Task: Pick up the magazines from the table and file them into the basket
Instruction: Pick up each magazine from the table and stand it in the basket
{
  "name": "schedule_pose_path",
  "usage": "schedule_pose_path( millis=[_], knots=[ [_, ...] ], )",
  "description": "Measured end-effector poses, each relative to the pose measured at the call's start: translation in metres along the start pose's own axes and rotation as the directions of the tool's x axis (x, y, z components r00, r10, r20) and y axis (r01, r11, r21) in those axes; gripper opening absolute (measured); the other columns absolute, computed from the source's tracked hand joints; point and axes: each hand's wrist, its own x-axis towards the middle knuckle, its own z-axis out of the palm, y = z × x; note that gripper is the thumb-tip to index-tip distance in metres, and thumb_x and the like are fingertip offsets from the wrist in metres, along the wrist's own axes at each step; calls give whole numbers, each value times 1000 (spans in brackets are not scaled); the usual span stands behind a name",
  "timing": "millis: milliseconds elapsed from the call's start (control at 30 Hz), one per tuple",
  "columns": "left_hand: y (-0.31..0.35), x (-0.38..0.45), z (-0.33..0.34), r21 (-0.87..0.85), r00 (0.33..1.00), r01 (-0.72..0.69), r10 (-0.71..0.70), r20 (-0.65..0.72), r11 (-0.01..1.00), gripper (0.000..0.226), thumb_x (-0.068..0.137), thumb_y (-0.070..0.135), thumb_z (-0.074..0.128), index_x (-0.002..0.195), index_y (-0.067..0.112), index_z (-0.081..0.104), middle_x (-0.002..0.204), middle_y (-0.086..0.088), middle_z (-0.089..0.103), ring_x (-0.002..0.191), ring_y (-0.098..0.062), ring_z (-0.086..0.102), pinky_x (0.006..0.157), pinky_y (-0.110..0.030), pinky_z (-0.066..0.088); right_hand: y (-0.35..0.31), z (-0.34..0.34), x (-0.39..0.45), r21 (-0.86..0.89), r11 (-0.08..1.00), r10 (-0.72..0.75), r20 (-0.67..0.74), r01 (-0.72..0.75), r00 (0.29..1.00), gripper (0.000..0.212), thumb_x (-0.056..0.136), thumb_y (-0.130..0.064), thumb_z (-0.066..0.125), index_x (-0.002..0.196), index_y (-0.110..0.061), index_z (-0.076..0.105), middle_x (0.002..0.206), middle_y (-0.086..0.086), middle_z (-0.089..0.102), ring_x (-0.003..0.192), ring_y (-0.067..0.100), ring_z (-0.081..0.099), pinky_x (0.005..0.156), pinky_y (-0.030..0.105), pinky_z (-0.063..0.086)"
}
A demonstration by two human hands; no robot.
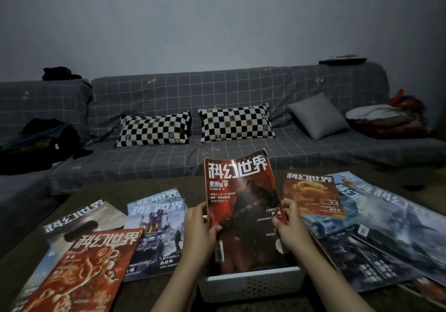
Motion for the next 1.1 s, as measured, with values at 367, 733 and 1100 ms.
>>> schedule_pose_path(
  millis=[367,733,1100],
  knots=[
    [-12,-5,2,114,998,-9,2,61,993,55,78,22,74,129,22,54,115,-2,54,107,-17,55,97,-35,46,13,7,1,-320,947,-50,-161,-4,986,50,81,-12,67,125,-2,47,131,13,42,119,27,45,100,34,37],
    [-13,-7,2,143,999,-52,49,25,988,33,79,24,72,112,21,66,96,0,57,90,-13,54,77,-24,41,17,12,5,-377,926,-32,-161,-31,986,62,81,-20,69,133,-4,39,137,12,39,126,27,40,102,37,37],
    [-19,-16,-39,-8,994,-53,52,-94,999,40,92,29,54,131,18,53,130,-1,56,103,-5,54,89,-26,47,-28,55,-31,-271,887,-374,52,374,926,51,88,-24,60,136,-23,43,140,-8,40,128,5,33,104,22,25]
  ],
)
